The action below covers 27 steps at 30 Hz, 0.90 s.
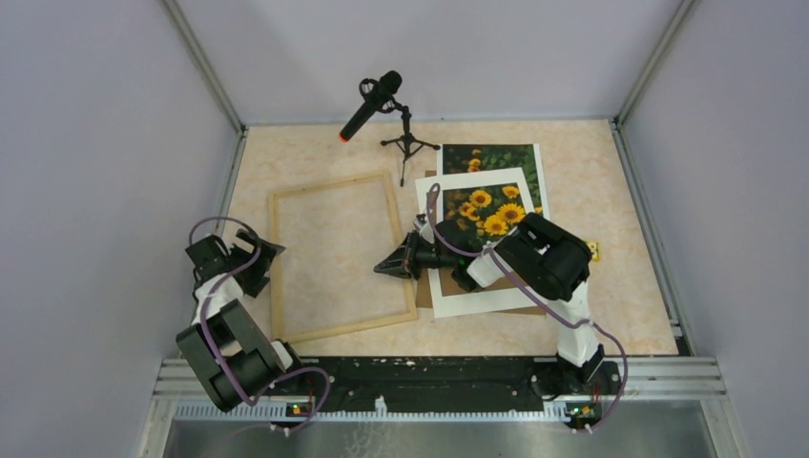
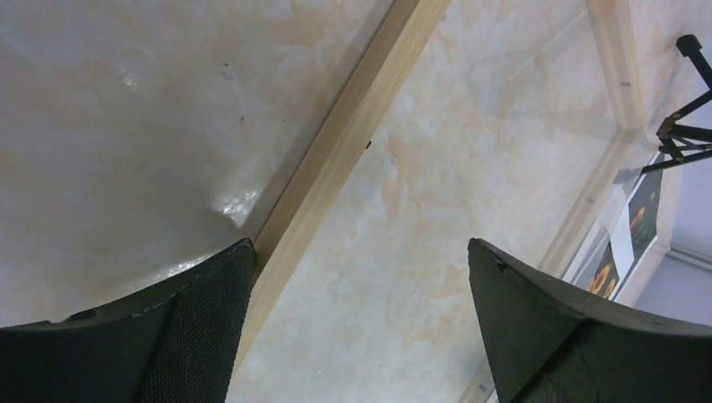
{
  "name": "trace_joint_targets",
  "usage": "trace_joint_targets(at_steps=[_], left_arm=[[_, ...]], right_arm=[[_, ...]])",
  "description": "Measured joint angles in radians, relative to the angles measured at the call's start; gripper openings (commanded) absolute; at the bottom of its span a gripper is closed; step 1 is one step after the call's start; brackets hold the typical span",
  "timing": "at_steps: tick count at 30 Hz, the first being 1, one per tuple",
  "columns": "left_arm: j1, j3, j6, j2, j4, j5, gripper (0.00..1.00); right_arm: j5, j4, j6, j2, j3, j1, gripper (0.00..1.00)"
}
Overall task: Put the photo into the frame
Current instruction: Place the photo frame item in the photo frame.
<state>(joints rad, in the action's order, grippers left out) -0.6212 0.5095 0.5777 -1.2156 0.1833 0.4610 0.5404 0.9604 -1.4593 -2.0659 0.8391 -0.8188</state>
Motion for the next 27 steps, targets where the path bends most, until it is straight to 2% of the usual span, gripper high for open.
trace_joint_targets(at_steps=[7,27], left_arm=[[0.000,-0.002,-0.010,0.000,0.001,0.031,0.98],[0.000,-0.002,-0.031,0.000,0.003,0.039,0.98]], right_arm=[[0.037,0.021,-0.002,0.000,-0.014,0.050,0.00],[0.117,0.187,-0.118,-0.017,-0.010,0.052,0.00]])
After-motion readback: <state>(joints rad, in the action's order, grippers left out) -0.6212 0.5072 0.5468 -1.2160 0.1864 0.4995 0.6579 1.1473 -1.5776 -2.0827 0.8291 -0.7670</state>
